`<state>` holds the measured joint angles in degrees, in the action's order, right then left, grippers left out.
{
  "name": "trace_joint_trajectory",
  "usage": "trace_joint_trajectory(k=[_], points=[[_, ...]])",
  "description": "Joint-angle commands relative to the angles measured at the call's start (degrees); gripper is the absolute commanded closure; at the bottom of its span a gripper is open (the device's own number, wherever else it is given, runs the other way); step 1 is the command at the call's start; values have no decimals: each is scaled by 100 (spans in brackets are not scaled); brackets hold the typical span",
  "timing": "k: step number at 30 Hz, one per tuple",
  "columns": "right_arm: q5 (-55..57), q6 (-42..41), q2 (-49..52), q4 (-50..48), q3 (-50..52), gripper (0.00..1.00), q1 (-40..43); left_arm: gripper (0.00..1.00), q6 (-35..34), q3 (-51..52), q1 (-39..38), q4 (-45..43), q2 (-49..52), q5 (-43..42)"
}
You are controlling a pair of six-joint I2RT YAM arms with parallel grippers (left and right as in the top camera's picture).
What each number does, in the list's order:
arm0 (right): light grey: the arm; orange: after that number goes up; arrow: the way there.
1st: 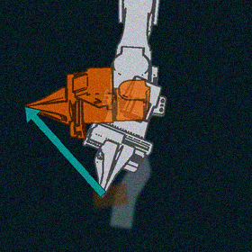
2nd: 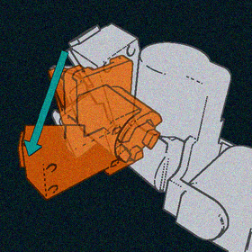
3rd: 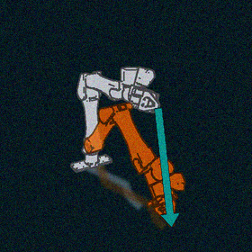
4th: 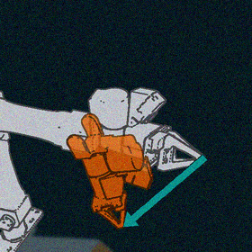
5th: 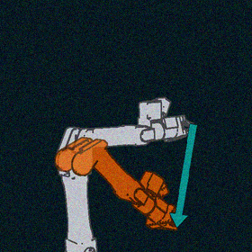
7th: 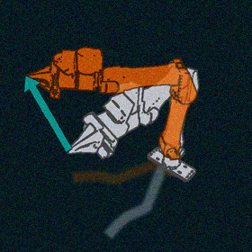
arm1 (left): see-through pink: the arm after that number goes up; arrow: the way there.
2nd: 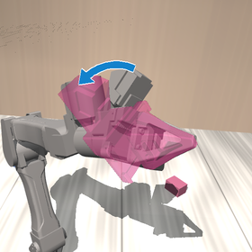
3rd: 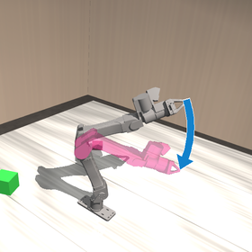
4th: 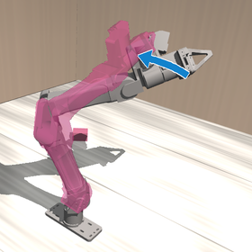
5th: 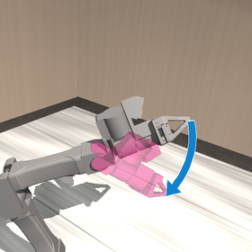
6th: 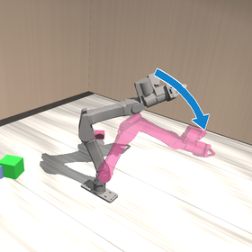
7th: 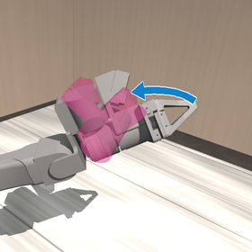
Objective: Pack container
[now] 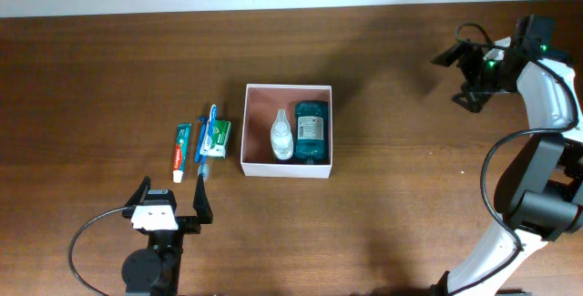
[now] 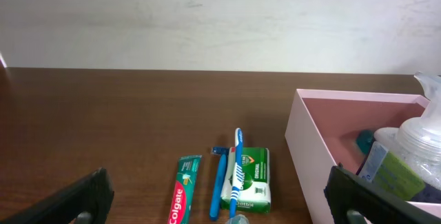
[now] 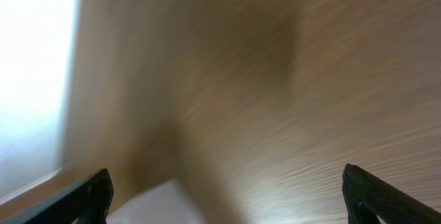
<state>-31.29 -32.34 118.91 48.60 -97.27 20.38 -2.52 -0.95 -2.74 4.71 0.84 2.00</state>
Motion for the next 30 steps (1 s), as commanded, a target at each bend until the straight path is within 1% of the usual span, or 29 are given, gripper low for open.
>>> trace_joint_trajectory(k=[1,3,30], points=[[1749,61,-4,-2,-17,1,28,1,107,44,28,-13,-39,39],[1912,61,-4,-2,-17,1,28,1,107,44,28,-13,-39,39],[1912,61,-4,-2,-17,1,28,1,107,44,31,-13,-39,39]])
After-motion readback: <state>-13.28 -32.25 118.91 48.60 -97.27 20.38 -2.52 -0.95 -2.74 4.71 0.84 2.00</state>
